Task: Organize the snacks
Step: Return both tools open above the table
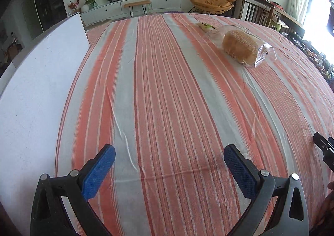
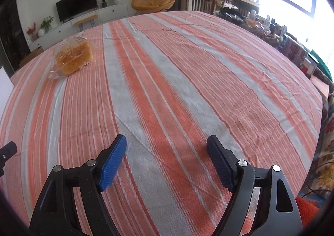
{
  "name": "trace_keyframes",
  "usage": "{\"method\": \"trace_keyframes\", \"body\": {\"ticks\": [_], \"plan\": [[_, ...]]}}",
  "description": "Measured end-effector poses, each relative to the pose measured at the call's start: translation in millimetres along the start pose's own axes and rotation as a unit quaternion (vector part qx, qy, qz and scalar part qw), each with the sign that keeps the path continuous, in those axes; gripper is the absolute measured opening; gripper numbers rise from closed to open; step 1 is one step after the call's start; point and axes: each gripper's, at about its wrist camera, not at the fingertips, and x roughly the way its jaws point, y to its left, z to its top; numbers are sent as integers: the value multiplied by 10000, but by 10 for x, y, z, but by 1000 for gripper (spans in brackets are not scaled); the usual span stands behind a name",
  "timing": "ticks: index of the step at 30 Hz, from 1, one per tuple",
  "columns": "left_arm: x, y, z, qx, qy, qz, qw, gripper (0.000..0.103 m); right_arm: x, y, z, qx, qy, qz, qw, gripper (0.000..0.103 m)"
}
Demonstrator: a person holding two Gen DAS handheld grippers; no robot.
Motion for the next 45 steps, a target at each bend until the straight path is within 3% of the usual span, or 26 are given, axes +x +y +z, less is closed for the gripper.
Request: {"method": "trace_keyframes", "body": {"ticks": [5,45], "plan": [[-14,20,-22,14,-185,76,9998,103,-3,4,-2,-3,7,16,10000,84],[21,64,29,8,-152,3,9999,103,-16,9,-7,-4,16,24,10000,86]]}}
